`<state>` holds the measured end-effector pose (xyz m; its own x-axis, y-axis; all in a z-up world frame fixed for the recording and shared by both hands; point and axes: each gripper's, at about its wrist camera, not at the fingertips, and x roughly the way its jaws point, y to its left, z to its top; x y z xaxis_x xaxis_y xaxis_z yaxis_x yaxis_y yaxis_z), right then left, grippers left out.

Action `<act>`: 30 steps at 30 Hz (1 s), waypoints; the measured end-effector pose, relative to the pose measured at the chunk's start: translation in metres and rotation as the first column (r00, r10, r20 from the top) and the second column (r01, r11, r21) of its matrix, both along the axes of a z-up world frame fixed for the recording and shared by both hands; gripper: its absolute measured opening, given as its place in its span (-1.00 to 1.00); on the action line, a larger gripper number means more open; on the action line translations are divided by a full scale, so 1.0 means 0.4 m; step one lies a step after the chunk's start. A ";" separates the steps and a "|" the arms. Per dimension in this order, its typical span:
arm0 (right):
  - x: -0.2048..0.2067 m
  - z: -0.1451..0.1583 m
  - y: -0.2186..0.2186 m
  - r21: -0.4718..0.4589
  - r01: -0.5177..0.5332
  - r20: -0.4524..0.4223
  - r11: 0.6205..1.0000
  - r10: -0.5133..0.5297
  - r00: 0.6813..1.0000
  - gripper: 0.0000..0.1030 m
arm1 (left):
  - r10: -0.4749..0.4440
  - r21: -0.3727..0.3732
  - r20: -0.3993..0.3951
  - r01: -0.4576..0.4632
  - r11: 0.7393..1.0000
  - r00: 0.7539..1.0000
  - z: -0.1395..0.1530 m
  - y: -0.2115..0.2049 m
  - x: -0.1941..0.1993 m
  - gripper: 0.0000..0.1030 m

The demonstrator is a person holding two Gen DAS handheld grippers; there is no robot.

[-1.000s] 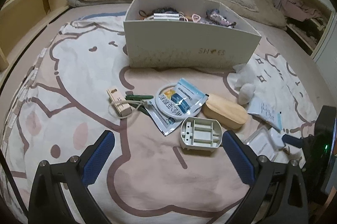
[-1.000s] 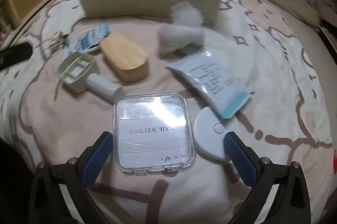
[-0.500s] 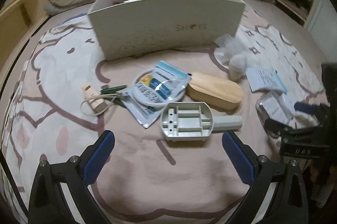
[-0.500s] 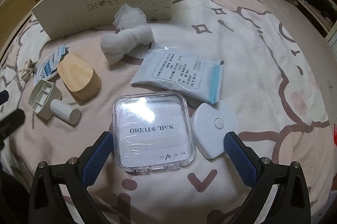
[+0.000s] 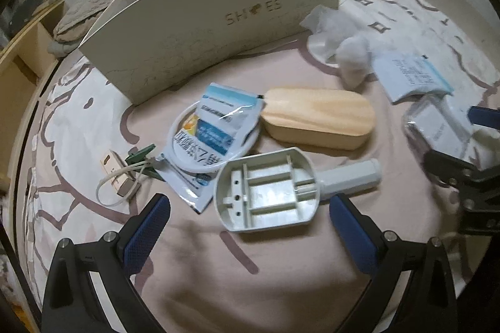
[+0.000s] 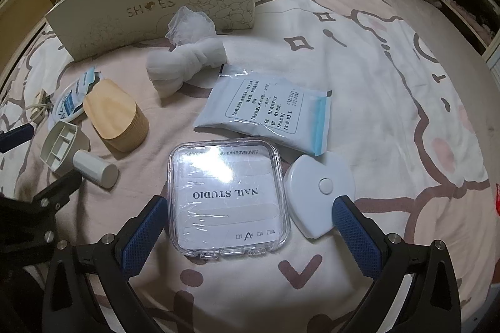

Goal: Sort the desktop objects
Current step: 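Move the left tool toward the grey plastic holder while the right tool approaches the NAIL STUDIO case, then close the left gripper on the grey plastic holder's rim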

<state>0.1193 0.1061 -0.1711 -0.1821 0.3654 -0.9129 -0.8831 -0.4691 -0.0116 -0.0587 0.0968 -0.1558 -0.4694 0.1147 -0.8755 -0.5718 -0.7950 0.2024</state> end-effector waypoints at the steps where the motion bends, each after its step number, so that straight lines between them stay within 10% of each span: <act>1: 0.000 0.000 0.001 0.000 0.001 -0.001 1.000 -0.001 1.000 1.00 | 0.010 0.003 0.009 -0.010 1.000 1.000 -0.003 -0.003 -0.006 0.99; 18: 0.004 -0.002 -0.007 0.009 0.012 0.010 1.000 -0.012 1.000 1.00 | 0.141 0.000 0.026 -0.141 0.990 0.990 -0.012 -0.083 -0.055 1.00; 30: 0.005 -0.003 -0.004 0.015 0.008 0.022 1.000 -0.009 1.000 1.00 | 0.075 0.032 0.080 -0.078 0.996 0.994 -0.024 -0.075 -0.088 0.89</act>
